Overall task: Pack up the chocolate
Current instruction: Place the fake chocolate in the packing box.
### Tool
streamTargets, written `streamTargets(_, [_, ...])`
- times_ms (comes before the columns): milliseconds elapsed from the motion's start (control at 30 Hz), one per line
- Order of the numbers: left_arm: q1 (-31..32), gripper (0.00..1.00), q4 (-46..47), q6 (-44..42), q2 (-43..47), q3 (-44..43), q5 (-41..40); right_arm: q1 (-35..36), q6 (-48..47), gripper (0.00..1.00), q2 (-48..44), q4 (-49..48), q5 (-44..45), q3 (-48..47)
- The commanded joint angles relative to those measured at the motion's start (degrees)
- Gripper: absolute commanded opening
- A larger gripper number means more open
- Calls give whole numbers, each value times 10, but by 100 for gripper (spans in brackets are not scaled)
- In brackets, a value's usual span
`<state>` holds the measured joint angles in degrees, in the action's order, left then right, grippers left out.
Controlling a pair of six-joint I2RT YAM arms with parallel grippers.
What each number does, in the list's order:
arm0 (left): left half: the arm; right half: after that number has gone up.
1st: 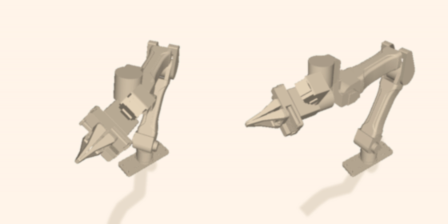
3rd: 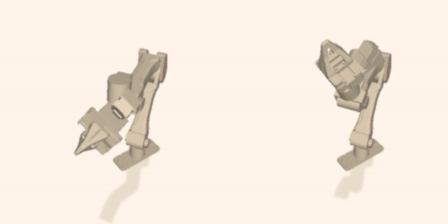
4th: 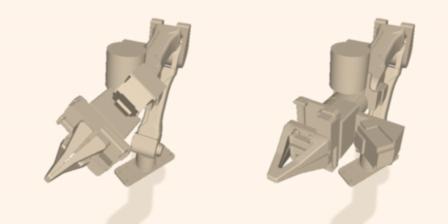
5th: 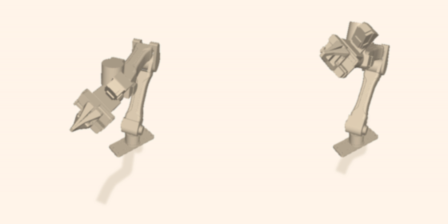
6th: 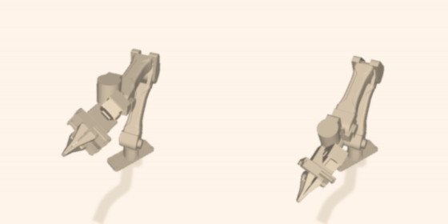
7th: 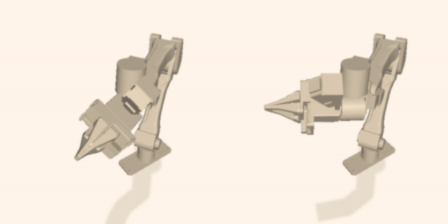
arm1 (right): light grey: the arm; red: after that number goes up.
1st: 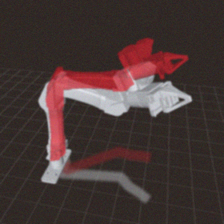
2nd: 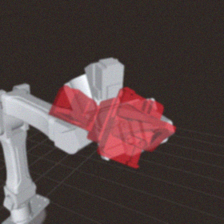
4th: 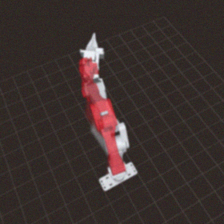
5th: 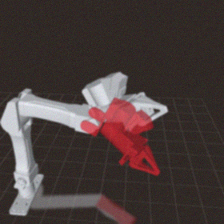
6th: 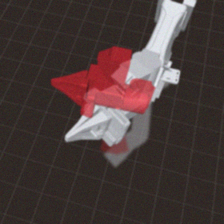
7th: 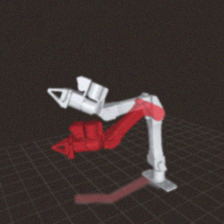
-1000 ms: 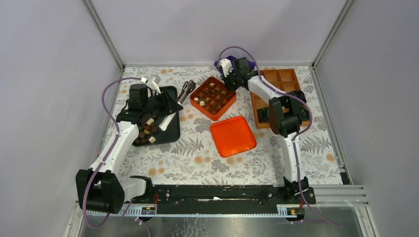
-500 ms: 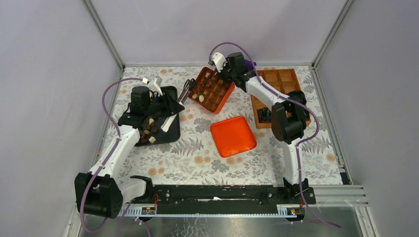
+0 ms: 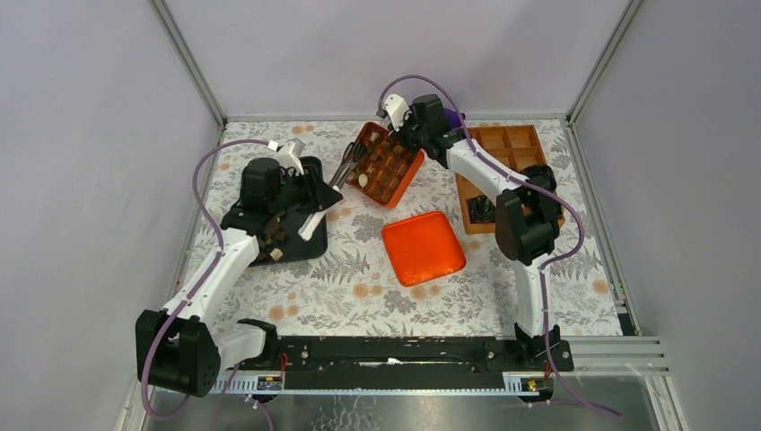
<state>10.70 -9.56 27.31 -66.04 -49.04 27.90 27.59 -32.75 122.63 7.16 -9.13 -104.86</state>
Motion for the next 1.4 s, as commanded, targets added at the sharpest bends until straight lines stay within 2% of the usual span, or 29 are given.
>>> streamTargets(0, [18,0,68,-14,-7,3,-7,6,41,0,-54,-29,-40,-32])
streamTargets(367, [60,0,73,-19,-41,-4,-29,6,65,0,-48,-18,-52,-28])
streamTargets(1367, [93,2,91,-23,-131,-50,-62,6,101,0,-27,-11,-74,-23])
